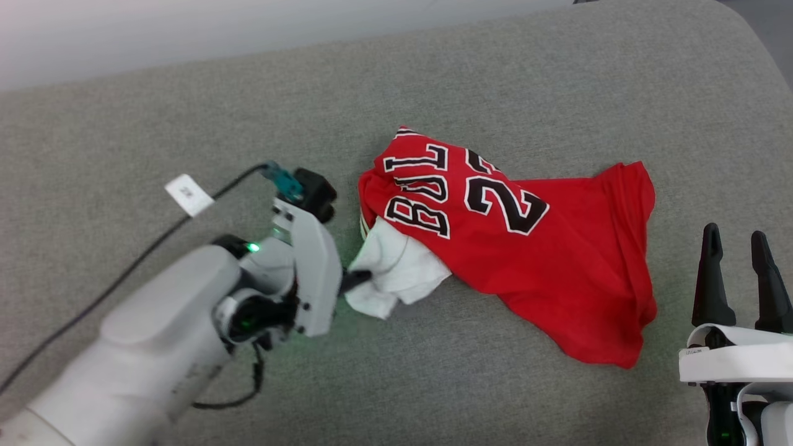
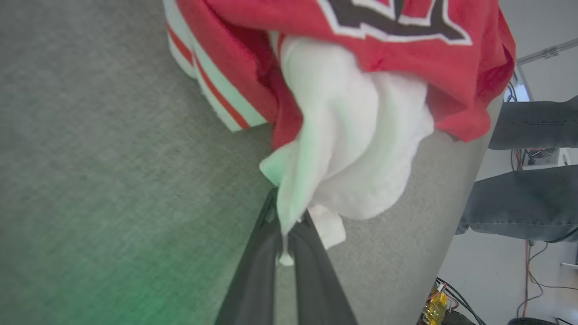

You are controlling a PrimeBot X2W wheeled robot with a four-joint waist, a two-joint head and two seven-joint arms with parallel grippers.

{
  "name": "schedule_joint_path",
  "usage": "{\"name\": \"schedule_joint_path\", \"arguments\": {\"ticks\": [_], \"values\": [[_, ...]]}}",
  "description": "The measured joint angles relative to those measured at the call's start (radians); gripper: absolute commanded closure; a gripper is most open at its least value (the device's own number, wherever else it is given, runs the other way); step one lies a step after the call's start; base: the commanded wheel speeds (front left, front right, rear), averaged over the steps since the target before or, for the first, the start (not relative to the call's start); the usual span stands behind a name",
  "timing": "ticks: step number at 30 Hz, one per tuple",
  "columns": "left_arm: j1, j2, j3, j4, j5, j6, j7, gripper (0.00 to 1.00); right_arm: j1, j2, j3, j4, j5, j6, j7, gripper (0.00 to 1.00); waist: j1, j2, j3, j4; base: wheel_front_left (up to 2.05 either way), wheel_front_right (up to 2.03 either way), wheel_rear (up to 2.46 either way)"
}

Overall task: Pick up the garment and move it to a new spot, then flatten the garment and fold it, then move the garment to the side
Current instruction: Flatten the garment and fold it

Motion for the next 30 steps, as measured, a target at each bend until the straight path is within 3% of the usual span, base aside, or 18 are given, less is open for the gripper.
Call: {"name": "schedule_joint_path", "arguments": {"ticks": [7,11,14,20,25,26,29,30], "values": [[-0.084,0.136,-0.081,0.023,0.102,0.0,-0.031,1.0,-0.001,0.001,0.018,0.003,0.001,0.0,0.0,0.0,0.0,0.0,-0.015,0.031,0.0,0.0,0.0],[-0.165,0.245,-0.146,0.083,0.235,0.0,-0.049,1.0,-0.005,0.001,0.021,0.003,0.001,0.0,0.0,0.0,0.0,0.0,-0.021,0.043,0.0,0.0,0.0],[-0.209,0.296,-0.199,0.121,0.312,0.0,-0.063,1.0,-0.005,0.001,0.022,0.002,0.003,0.0,0.0,0.0,0.0,0.0,-0.02,0.044,0.0,0.0,0.0],[-0.231,0.334,-0.267,0.194,0.375,0.0,-0.094,1.0,-0.005,0.001,0.026,0.003,0.01,0.0,0.0,0.0,0.0,0.0,-0.011,0.033,0.0,0.0,0.0],[-0.192,0.317,-0.272,0.252,0.297,0.0,-0.17,1.0,-0.005,0.001,0.026,-0.001,0.011,0.0,0.0,0.0,0.0,0.0,-0.001,0.023,0.0,0.0,0.0],[-0.19,0.314,-0.272,0.263,0.29,0.0,-0.189,0.89,-0.004,0.001,0.023,-0.002,0.011,0.0,0.0,0.0,0.0,0.0,0.001,0.022,0.0,0.0,0.0],[-0.182,0.297,-0.269,0.302,0.266,0.0,-0.253,0.0,-0.004,0.001,0.025,-0.005,-0.002,0.0,0.0,0.0,0.0,0.0,0.001,0.029,0.0,0.0,0.0],[-0.18,0.29,-0.268,0.313,0.263,0.0,-0.28,0.0,-0.004,0.001,0.027,-0.006,-0.008,0.0,0.0,0.0,0.0,0.0,0.0,0.033,0.0,0.0,0.0]]}}
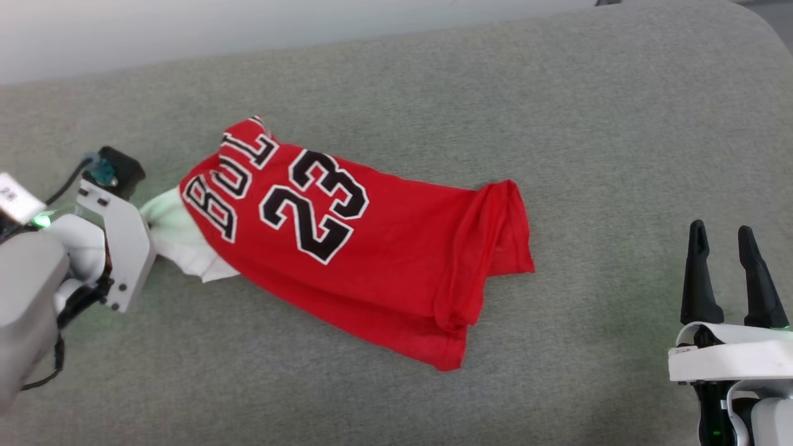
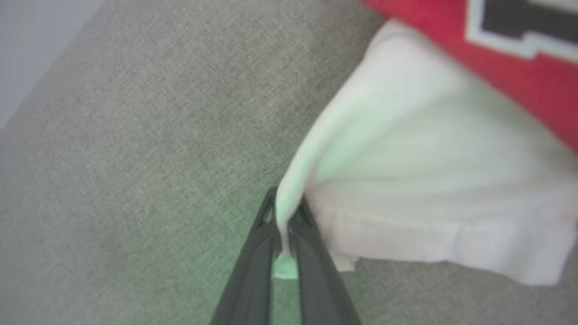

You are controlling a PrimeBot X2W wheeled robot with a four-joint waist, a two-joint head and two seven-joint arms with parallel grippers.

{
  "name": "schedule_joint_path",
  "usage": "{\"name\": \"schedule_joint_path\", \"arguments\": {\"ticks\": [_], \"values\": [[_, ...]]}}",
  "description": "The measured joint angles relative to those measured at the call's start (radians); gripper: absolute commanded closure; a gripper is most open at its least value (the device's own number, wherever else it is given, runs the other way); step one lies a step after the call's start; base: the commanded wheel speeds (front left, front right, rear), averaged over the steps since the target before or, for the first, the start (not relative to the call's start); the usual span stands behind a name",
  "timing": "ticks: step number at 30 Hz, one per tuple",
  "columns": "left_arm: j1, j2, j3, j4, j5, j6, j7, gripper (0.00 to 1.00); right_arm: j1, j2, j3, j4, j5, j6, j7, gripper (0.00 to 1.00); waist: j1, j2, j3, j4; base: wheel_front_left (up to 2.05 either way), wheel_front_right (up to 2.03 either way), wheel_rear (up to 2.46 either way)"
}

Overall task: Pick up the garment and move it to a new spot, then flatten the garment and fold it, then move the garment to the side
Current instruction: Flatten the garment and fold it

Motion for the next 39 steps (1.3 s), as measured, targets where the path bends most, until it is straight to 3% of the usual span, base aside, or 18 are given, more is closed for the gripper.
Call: {"name": "schedule_joint_path", "arguments": {"ticks": [5,9,17,21,25,29,34,39], "values": [[0.02,-0.041,0.037,0.049,-0.025,0.002,-0.174,0.0,-0.001,0.0,0.023,-0.004,-0.049,0.0,0.0,0.0,0.0,0.0,-0.009,0.035,0.0,0.0,0.0],[0.062,-0.082,0.058,0.061,-0.02,0.035,-0.328,0.0,-0.004,-0.01,0.052,0.014,-0.091,0.0,0.0,0.0,0.0,0.0001,-0.022,0.081,0.0,0.0,0.0],[0.22,-0.189,0.137,-0.003,-0.071,0.125,-0.547,0.0,-0.091,-0.164,0.195,0.104,-0.088,0.0,0.042,0.0,0.0,0.0,-0.052,0.201,0.0,0.0,0.0],[0.321,-0.235,0.242,-0.098,-0.068,0.187,-0.563,0.0,-0.177,-0.265,0.292,0.137,-0.022,0.0,0.169,0.0,0.0,0.0,-0.064,0.266,0.0,0.0,0.0],[0.442,-0.273,0.438,-0.263,0.049,0.255,-0.567,0.0,-0.276,-0.382,0.415,0.175,0.058,0.0,0.355,0.0,0.0,0.0,-0.069,0.33,0.0,0.0,0.0],[0.601,-0.334,0.623,-0.407,0.187,0.297,-0.567,0.0,-0.374,-0.502,0.589,0.192,0.196,0.0,0.581,0.0,0.0,0.0,-0.066,0.387,0.0,0.0,0.0],[0.753,-0.439,0.823,-0.555,0.361,0.294,-0.567,0.0,-0.487,-0.646,0.762,0.172,0.383,0.0,0.793,0.0,0.0,0.0,-0.049,0.444,0.0,0.0,0.0],[0.847,-0.555,0.976,-0.634,0.485,0.219,-0.567,0.0,-0.595,-0.731,0.893,0.145,0.503,0.0,0.919,0.0,0.0,0.0,-0.014,0.475,0.0,0.0,0.0]]}}
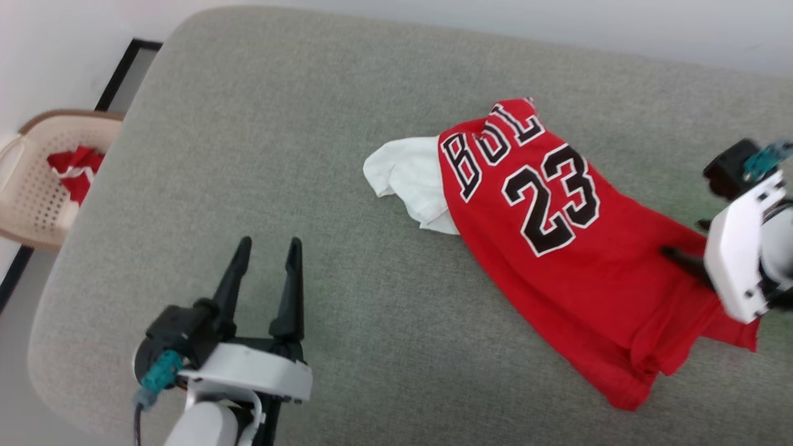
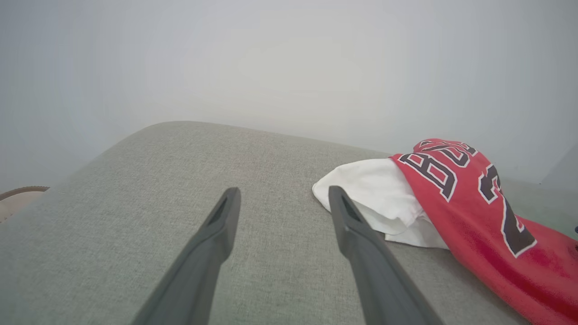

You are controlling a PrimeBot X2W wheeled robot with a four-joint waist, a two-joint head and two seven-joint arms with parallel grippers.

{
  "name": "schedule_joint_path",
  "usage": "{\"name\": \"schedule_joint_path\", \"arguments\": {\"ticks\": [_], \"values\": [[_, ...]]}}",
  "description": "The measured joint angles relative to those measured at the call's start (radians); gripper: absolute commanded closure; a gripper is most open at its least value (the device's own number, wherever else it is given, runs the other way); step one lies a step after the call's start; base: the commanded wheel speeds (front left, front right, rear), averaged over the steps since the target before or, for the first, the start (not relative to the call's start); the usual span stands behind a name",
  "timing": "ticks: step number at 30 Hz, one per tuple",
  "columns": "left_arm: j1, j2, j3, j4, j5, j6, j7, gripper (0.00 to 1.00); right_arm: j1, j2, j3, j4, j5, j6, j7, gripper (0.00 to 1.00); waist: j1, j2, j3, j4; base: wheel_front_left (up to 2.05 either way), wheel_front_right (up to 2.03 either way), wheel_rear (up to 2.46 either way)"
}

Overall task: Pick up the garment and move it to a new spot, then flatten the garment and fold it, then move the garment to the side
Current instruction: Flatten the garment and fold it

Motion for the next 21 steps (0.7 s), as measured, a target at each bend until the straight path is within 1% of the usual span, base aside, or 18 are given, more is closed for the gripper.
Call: {"name": "schedule_joint_path", "arguments": {"ticks": [3,6,8,11,12,14,17,21], "values": [[0.028,-0.053,0.056,0.001,0.058,-0.054,0.0,0.0,-0.067,-0.04,0.062,0.005,0.009,0.0,0.038,0.0,0.0,0.0,0.022,0.012,0.0,0.0,0.0],[0.033,-0.099,0.095,0.008,0.114,-0.104,0.0,0.0,-0.104,-0.048,0.12,0.027,0.024,0.0,0.041,0.0,0.0,0.0,0.04,0.024,0.0,0.0,0.0],[0.034,-0.121,0.113,0.02,0.145,-0.129,0.0,0.0,-0.124,-0.053,0.153,0.043,0.028,0.0,0.034,0.0,0.0,0.0,0.049,0.032,0.0,0.0,0.0],[0.034,-0.144,0.144,0.035,0.178,-0.155,0.0,0.0,-0.146,-0.055,0.195,0.059,0.048,0.0,0.018,0.0,0.0001,0.0,0.057,0.04,0.0,0.0,0.0],[0.034,-0.149,0.151,0.039,0.186,-0.161,0.0,0.0,-0.152,-0.057,0.21,0.058,0.054,0.0,0.011,0.29,0.0,0.0,0.059,0.042,0.0,0.0,0.0],[0.033,-0.158,0.169,0.043,0.199,-0.172,0.0,0.0,-0.164,-0.062,0.236,0.059,0.072,-0.001,-0.013,1.0,0.0,0.0,0.059,0.041,0.0,0.0,0.0],[0.033,-0.169,0.191,0.049,0.216,-0.185,0.0,0.0,-0.166,-0.063,0.269,0.051,0.092,-0.001,-0.056,1.0,0.0,0.0,0.053,0.036,0.0,0.0,0.0],[0.034,-0.176,0.212,0.059,0.234,-0.194,0.0,0.0,-0.17,-0.071,0.289,0.007,0.103,0.0,-0.172,1.0,0.0,0.0,0.04,0.029,0.0,0.0,0.0]]}}
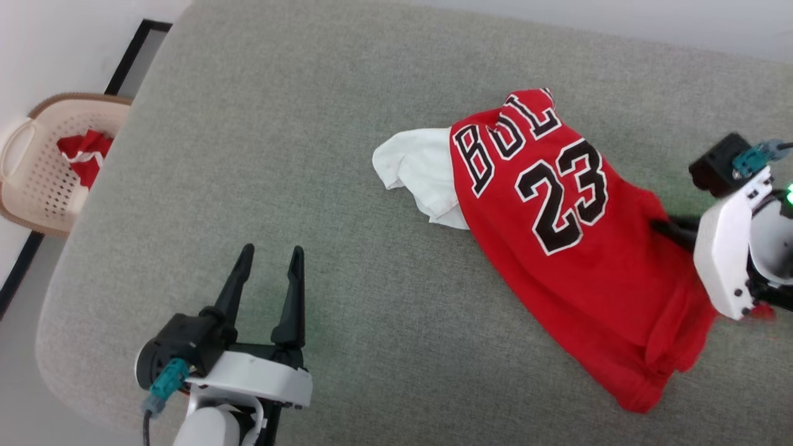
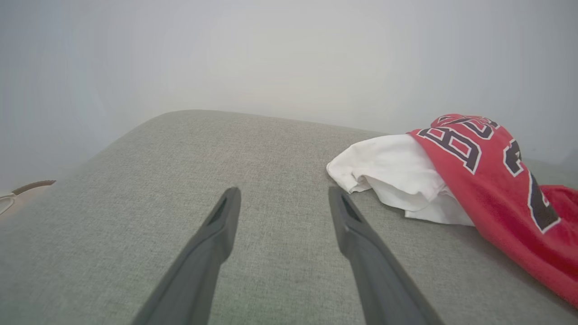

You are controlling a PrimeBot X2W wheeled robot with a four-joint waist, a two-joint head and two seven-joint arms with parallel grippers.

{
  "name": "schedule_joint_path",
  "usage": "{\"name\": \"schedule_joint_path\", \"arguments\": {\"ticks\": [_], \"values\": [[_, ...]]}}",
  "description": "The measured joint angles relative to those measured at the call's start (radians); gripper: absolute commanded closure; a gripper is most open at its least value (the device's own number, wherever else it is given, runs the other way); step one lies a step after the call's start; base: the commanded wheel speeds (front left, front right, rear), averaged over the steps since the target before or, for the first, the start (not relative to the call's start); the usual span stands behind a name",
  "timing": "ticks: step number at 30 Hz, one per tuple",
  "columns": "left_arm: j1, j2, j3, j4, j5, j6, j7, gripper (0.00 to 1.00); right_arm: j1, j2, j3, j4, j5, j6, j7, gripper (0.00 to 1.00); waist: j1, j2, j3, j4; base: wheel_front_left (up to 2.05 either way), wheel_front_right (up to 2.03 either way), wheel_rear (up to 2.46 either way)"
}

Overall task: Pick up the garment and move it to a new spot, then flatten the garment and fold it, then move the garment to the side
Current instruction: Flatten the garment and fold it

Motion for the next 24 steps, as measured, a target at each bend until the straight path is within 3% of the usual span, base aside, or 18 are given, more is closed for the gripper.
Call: {"name": "schedule_joint_path", "arguments": {"ticks": [6,10,14,19,24], "values": [[0.02,-0.004,0.032,0.004,0.014,-0.009,0.0,0.0,0.011,0.008,-0.014,-0.199,0.057,0.0,-0.136,1.0,0.0,0.0,-0.028,-0.016,0.0,0.0,0.0],[0.023,-0.007,0.04,0.004,0.017,-0.016,0.0,0.0,0.052,0.018,0.024,-0.341,0.067,0.0,-0.134,1.0,0.0,0.0,-0.041,-0.029,0.0,0.0,0.0],[0.023,-0.009,0.04,0.003,0.02,-0.017,0.0,0.0,0.095,0.069,0.087,-0.443,0.071,0.0,-0.112,1.0,0.0,0.0,-0.042,-0.027,0.0,0.0,0.0],[0.023,-0.01,0.044,0.008,0.019,-0.018,0.0,0.0,0.143,0.169,0.154,-0.485,0.087,0.0,-0.113,1.0,0.0,0.0,-0.033,-0.019,0.0,0.0,0.0],[0.022,-0.01,0.045,0.014,0.013,-0.021,0.0,0.0,0.178,0.224,0.199,-0.429,0.058,0.0,-0.086,1.0,0.0,0.0,-0.03,-0.009,0.0,0.0,0.0]]}}
